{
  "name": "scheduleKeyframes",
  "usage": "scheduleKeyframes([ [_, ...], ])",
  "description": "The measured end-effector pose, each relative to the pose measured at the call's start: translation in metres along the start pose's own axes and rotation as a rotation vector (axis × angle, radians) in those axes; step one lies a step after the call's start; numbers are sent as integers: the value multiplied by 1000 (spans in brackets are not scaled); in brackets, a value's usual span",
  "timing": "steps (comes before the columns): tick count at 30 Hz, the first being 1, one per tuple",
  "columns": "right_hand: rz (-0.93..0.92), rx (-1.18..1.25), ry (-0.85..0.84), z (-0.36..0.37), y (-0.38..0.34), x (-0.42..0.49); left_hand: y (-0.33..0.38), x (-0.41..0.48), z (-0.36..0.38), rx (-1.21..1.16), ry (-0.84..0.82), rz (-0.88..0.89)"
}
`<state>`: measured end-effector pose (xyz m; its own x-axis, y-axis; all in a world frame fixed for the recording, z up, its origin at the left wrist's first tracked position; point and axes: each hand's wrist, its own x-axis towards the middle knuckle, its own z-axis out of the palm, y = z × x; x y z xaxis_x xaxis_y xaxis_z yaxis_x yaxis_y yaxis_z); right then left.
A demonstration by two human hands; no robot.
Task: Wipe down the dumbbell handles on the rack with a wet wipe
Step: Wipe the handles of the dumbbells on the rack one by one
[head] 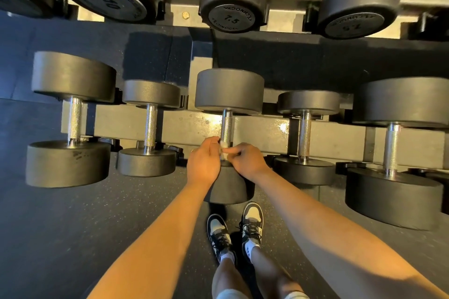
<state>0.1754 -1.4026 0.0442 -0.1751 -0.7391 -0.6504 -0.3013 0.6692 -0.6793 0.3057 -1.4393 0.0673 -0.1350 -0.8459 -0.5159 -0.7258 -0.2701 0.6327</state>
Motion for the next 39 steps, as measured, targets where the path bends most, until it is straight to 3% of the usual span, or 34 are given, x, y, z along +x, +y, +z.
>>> scheduleKeyframes([
  [5, 77, -78, 15, -1, 0, -1, 8, 6, 1, 124, -87, -9],
  [9, 57, 58, 318, -5, 4, 2, 13, 10, 1, 156, -62, 7],
  [12, -57, 176, 403, -7, -6, 17, 13, 7, 3, 182, 5, 18],
  [16, -153, 225, 417, 1, -24, 33, 12, 8, 3, 180, 0, 19],
  [22, -83, 184, 304, 4, -8, 19, 13, 5, 2, 192, 11, 8],
  [27, -105, 299, 396, 4, -40, 32, 11, 7, 3, 168, -9, -15],
  [39, -107, 158, 291, -6, -41, 33, 7, 8, 4, 153, 32, -17],
])
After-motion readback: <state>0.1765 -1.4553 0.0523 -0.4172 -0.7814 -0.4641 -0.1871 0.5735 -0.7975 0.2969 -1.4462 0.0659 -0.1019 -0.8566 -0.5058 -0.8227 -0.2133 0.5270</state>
